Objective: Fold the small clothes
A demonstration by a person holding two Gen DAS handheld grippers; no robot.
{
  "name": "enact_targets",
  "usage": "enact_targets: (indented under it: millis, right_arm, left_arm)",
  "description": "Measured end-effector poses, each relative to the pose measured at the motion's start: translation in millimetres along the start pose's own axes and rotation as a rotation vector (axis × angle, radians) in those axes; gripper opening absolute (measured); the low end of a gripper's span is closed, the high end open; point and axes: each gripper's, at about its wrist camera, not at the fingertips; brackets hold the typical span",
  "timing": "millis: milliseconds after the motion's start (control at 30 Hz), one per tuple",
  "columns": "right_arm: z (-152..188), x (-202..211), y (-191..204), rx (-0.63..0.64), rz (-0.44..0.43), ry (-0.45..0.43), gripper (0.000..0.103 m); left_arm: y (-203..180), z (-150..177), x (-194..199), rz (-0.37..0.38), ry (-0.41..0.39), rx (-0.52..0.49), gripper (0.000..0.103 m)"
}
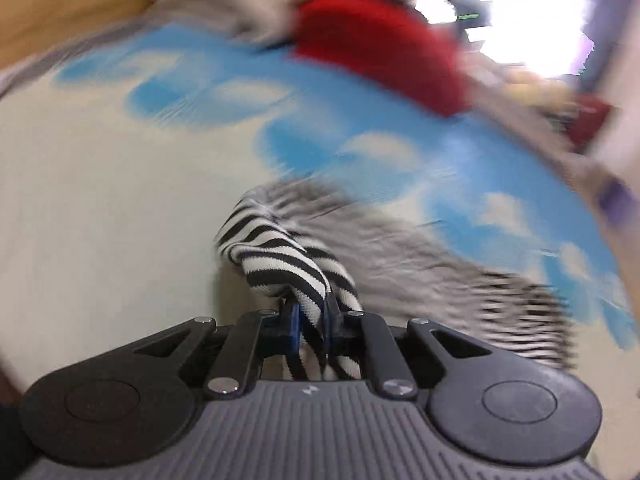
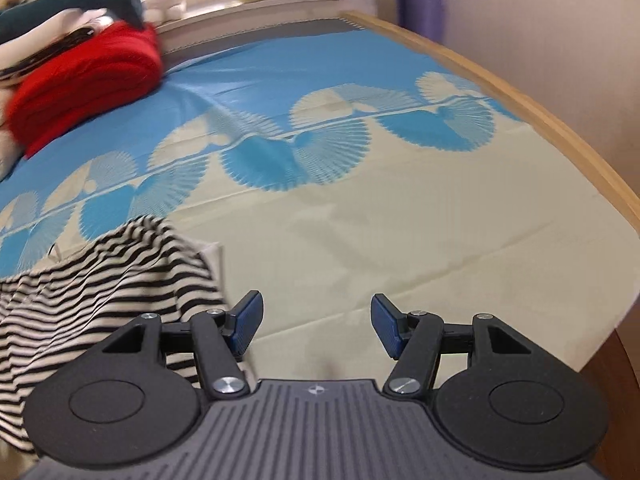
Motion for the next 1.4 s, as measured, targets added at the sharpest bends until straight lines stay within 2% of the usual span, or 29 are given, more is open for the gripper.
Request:
enact_targets:
  millis: [100,133,233,333,400,433,500,533,633,833,1033,1133,1200,1233,1267,1300,1333,1400]
  right_arm:
    - [-0.6,2.2,-9.3,-0.039,0.009,-0.016,0.061]
    - [-1.3,3.5,-12.5,-0.052,0.017,-0.022,0.06]
    - [-3.1,7.0,-24.6,-0.107,0.041,-0.043,0.06]
    - [-2.7,9.8,-36.8,-0.158,0.057,-0.06,0.06]
    - [-1.1,10.9,-42.8,-0.179,0.048,-0.07,0.06]
    - [-0.8,10.7,-45.0,-0.184,0.04,-0.072,0.06]
    - [-0.2,9.9,-47.3,-0.191,0.015,-0.075,0.06]
    - [0.1,10.0,-46.3,-0.193,-0.002,-0.074,0.06]
    - [-0.5,3.6,-40.4,-0.18,-0.099,-0.053,0.06]
    - [-2.8,-21.7,-12.2,-0.154,-0.302,0.044,0.061]
    - [-5.8,-36.7,37.5,-0.063,-0.44,0.085,0.061]
    - [-5.4,-42.3,59.4,-0.018,-0.472,0.095,0.061]
    - [-5.4,-47.9,70.4,0.003,-0.488,0.111,0.061]
    - [-5.1,-51.2,76.2,0.01,-0.497,0.121,0.061]
    - [-5.0,-54.4,81.3,0.016,-0.502,0.133,0.061]
    - [-5.3,-57.3,86.5,0.025,-0.501,0.143,0.061]
    - [-5.4,-59.6,90.4,0.034,-0.497,0.149,0.061]
    - [-5.3,-64.2,100.3,0.062,-0.498,0.162,0.061]
  left_arm:
    - [-60.5,4.0,16.2,0.205,0.005,-0.124,0.011]
    - [-84.6,10.7,20.1,0.278,0.025,-0.179,0.011]
    - [-149.3,44.2,24.6,0.429,0.09,-0.346,0.011]
    - [-197.0,88.1,14.2,0.53,0.206,-0.465,0.014]
    - [-214.9,113.3,-2.5,0.551,0.311,-0.496,0.017]
    - [-221.1,124.3,-11.7,0.56,0.37,-0.507,0.021]
    - [-226.0,138.1,-23.3,0.538,0.455,-0.538,0.034]
    - [-223.1,138.0,-23.9,0.518,0.451,-0.541,0.034]
    - [-197.1,113.7,-17.3,0.543,0.422,-0.499,0.039]
    - [-131.9,49.0,-6.5,0.43,0.294,-0.543,0.045]
    - [-84.2,3.3,-34.4,0.292,0.192,-0.613,0.056]
    - [-55.4,-8.8,-44.6,0.256,0.161,-0.57,0.056]
    - [-34.9,-14.2,-52.8,0.231,0.179,-0.511,0.056]
    - [-36.8,-16.1,-59.0,0.191,0.193,-0.523,0.054]
    - [-39.4,-20.1,-57.6,0.168,0.15,-0.527,0.054]
    - [-40.2,-25.2,-54.4,0.179,0.1,-0.508,0.057]
    - [-40.8,-30.1,-55.6,0.198,0.092,-0.483,0.058]
    - [-40.0,-35.9,-64.3,0.216,0.13,-0.439,0.058]
Point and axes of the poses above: each gripper's, at about its wrist camera, not at the fingertips, and x roughly against the way its jaws point, y to its left, z to its underside, and after that the axes turned 8 degrees about x, right-handed
